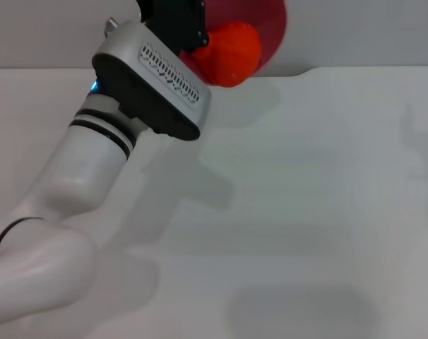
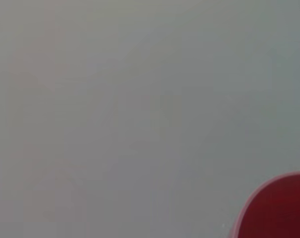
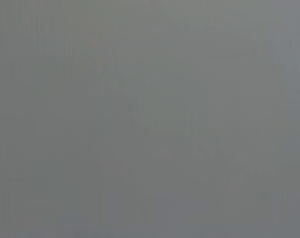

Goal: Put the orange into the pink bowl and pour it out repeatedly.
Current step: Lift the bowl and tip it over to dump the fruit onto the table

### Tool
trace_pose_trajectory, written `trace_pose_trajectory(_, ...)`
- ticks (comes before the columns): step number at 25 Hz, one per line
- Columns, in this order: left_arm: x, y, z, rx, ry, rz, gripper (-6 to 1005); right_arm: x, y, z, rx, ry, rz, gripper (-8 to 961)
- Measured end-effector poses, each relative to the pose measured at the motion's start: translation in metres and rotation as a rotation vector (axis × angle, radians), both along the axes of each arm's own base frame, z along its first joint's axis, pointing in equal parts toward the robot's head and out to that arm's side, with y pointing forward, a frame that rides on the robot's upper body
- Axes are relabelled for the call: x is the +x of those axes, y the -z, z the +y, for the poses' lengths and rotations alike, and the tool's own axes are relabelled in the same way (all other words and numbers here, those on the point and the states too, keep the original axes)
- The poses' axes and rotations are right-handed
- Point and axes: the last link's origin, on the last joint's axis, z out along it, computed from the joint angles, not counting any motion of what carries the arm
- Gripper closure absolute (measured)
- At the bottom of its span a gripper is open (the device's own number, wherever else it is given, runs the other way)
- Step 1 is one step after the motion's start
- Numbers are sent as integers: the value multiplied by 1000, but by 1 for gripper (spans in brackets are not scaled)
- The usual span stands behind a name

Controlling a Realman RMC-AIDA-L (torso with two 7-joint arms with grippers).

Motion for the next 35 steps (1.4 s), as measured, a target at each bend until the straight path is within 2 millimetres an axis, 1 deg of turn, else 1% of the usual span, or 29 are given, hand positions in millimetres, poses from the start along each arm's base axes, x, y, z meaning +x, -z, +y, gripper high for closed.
trace_pose_trajectory(7,1,2,-8,61,47,87,951,-4,0,1,-1,-11,3,453)
trace_pose_trajectory(11,0,2,-10,78,57,120,951,-5,2,1,-6,-17,6,453)
trace_pose_trajectory(18,0,3,-9,71,54,112,951,-7,3,1,-9,-21,7,453)
trace_pose_trajectory(25,0,4,-7,11,25,9,951,-7,4,1,-11,-22,7,454)
trace_pose_trajectory(27,0,4,-7,11,25,9,951,-7,4,1,-11,-22,7,454)
trace_pose_trajectory(29,-3,6,-2,-69,-26,-78,951,-7,4,1,-12,-22,7,454)
trace_pose_trajectory(33,-4,7,2,-119,-62,-116,951,-7,5,1,-18,-21,6,454)
trace_pose_trajectory(34,-4,9,12,-220,-147,-207,951,-7,5,1,-19,-20,6,454)
trace_pose_trajectory(35,-4,7,16,-262,-184,-259,951,-6,5,1,-19,-18,6,454)
